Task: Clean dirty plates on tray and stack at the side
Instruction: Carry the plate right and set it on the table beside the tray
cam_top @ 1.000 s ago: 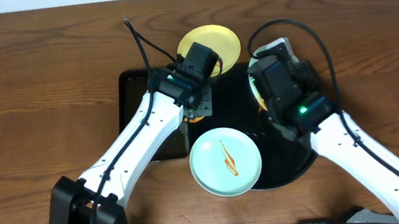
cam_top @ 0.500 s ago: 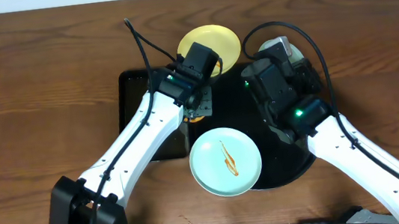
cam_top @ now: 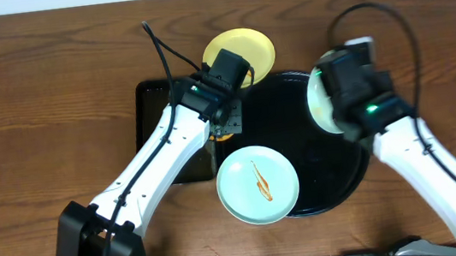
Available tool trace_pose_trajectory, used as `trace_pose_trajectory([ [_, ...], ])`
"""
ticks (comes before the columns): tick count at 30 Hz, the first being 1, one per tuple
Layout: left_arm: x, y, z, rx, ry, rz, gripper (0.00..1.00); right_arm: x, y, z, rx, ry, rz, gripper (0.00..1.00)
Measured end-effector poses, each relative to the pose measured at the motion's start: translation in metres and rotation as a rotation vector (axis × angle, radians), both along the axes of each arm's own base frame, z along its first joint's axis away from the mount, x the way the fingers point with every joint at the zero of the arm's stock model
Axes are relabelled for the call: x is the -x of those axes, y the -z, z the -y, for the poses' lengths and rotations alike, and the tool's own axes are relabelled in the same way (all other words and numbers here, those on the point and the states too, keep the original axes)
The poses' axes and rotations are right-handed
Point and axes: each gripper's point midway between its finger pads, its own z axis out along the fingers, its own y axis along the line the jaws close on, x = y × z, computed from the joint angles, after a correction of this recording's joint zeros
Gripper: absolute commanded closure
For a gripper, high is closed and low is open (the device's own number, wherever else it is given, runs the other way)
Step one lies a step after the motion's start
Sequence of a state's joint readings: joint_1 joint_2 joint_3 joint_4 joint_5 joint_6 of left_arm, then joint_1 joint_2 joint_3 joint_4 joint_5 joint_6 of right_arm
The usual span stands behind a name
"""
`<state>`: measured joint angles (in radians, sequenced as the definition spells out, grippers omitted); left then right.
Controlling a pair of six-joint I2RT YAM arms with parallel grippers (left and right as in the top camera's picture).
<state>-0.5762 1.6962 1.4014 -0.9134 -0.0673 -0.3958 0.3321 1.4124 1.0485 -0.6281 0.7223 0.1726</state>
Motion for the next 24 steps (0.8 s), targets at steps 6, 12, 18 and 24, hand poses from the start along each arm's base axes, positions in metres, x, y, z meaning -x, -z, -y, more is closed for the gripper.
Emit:
trace_pose_trajectory([
  [6,0.000,0.000,0.000,0.000,0.000,0.000,0.92,0.005,0.021,0.078,-0.267,0.247,0.007,0.99],
  [12,0.000,0.000,0.000,0.000,0.000,0.001,0.92,0.031,0.031,0.155,-0.430,0.480,0.047,0.99],
  [18,0.000,0.000,0.000,0.000,0.000,0.000,0.92,0.054,0.042,0.201,-0.500,0.632,0.075,0.99],
  [24,0.000,0.000,0.000,0.000,0.000,0.000,0.92,0.061,0.090,0.218,-0.568,0.713,-0.021,0.97],
])
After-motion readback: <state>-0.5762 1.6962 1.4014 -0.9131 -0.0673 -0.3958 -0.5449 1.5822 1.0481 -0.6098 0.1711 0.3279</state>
